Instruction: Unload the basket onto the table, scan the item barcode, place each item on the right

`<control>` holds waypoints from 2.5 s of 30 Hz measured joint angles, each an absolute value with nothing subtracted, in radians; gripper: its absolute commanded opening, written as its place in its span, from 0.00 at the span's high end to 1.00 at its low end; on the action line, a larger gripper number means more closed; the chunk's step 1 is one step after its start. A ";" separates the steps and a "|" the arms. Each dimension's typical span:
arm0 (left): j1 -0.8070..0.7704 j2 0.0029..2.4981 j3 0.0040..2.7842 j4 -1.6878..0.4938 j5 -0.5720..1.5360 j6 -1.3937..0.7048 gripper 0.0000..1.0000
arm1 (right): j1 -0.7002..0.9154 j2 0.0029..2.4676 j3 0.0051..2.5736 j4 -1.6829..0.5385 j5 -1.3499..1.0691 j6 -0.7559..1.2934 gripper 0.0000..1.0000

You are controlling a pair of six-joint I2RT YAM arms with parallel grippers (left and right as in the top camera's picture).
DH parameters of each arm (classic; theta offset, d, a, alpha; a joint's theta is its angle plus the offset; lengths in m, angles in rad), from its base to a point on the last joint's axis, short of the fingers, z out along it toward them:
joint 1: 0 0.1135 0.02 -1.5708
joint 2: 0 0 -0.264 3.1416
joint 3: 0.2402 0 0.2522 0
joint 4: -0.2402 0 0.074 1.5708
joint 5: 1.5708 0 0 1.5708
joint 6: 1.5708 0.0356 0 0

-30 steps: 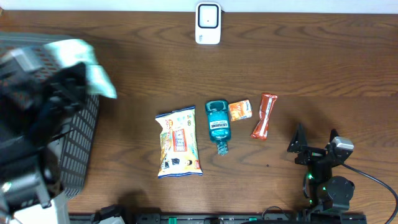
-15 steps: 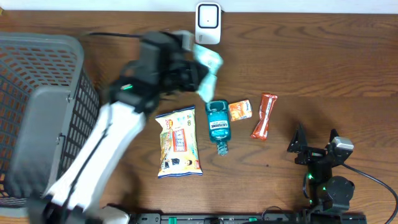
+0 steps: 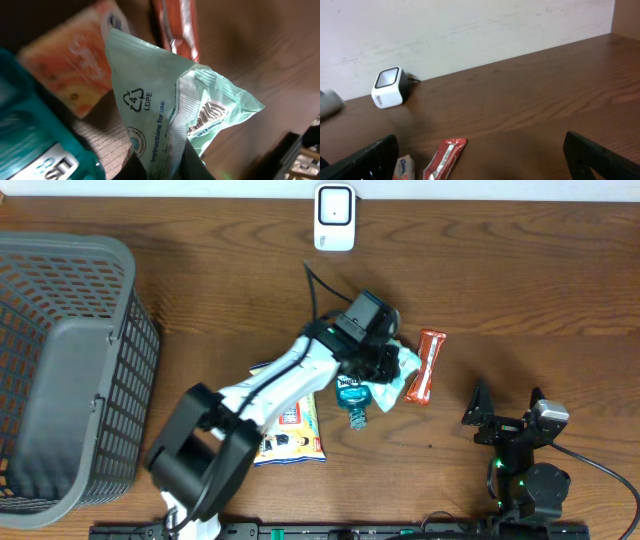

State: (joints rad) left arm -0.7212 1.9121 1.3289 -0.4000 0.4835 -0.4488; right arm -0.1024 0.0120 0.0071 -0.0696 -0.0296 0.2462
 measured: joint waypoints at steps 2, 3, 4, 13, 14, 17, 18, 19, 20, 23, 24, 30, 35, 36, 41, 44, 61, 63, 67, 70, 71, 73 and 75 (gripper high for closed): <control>-0.738 1.943 1.328 -0.400 0.484 -0.460 0.92 | -0.102 0.012 0.007 -0.070 -0.030 0.246 0.01; -0.746 1.960 1.329 -0.400 0.484 -0.474 0.93 | -0.102 0.012 0.007 -0.070 -0.029 0.246 0.01; -0.752 1.970 1.328 -0.400 0.484 -0.478 0.92 | -0.102 0.012 0.007 -0.070 -0.030 0.246 0.01; -0.801 1.995 1.317 -0.439 0.470 -0.516 0.92 | -0.102 0.012 0.007 -0.070 -0.030 0.246 0.01; -0.804 1.995 1.309 -0.438 0.460 -0.524 0.93 | -0.102 0.012 0.007 -0.070 -0.030 0.246 0.01; -0.806 1.995 1.272 -0.441 0.402 -0.564 0.92 | -0.102 0.012 0.007 -0.070 -0.029 0.246 0.01; -0.804 1.995 1.267 -0.441 0.397 -0.576 0.93 | -0.102 0.012 0.007 -0.070 -0.030 0.246 0.01; -0.803 1.990 1.267 -0.451 0.377 -0.591 0.92 | -0.102 0.012 0.007 -0.070 -0.030 0.247 0.01; -0.802 1.986 1.267 -0.464 0.361 -0.605 0.87 | -0.102 0.012 0.007 -0.070 -0.029 0.246 0.01; -0.791 1.981 1.267 -0.473 0.340 -0.634 0.51 | -0.102 0.012 0.007 -0.070 -0.029 0.246 0.01; -0.786 1.980 1.266 -0.474 0.336 -0.639 0.42 | -0.102 0.012 0.007 -0.070 -0.029 0.246 0.01; -0.773 1.956 1.263 -0.484 0.286 -0.660 0.00 | -0.102 0.012 0.007 -0.070 -0.029 0.246 0.01; -0.772 1.855 1.264 -0.506 0.228 -0.661 0.00 | -0.102 0.012 0.007 -0.070 -0.030 0.246 0.01; -0.772 1.823 1.264 -0.516 0.204 -0.656 0.00 | -0.102 0.012 0.007 -0.070 -0.030 0.246 0.01; -0.735 1.600 1.264 -0.515 0.092 -0.597 0.00 | -0.102 0.012 0.007 -0.070 -0.030 0.246 0.01; -0.722 1.534 1.265 -0.512 0.037 -0.510 0.01 | -0.102 0.012 0.007 -0.070 -0.030 0.246 0.01; -0.431 1.356 1.878 -0.522 -0.340 0.106 0.01 | -0.102 0.012 0.007 -0.070 -0.030 0.246 0.01; -0.392 1.346 1.961 -0.551 -0.349 0.189 0.01 | -0.102 0.012 0.007 -0.070 -0.029 0.246 0.01; -0.383 1.326 2.000 -0.518 -0.380 0.290 0.01 | -0.102 0.012 0.007 -0.070 -0.030 0.246 0.01; -0.382 1.312 2.002 -0.522 -0.429 0.337 0.01 | -0.102 0.012 0.007 -0.070 -0.030 0.246 0.01; -0.382 1.307 2.002 -0.539 -0.443 0.349 0.01 | -0.102 0.012 0.007 -0.070 -0.030 0.246 0.01; -0.382 1.296 2.001 -0.574 -0.463 0.368 0.01 | -0.102 0.012 0.007 -0.070 -0.029 0.246 0.01; -0.382 1.278 1.991 -0.581 -0.477 0.377 0.01 | -0.102 0.012 0.007 -0.070 -0.029 0.246 0.01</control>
State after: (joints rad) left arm -0.3820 1.2781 1.9907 -0.5812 -0.4770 0.3775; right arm -0.1024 0.0120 0.0071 -0.0696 -0.0292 0.2462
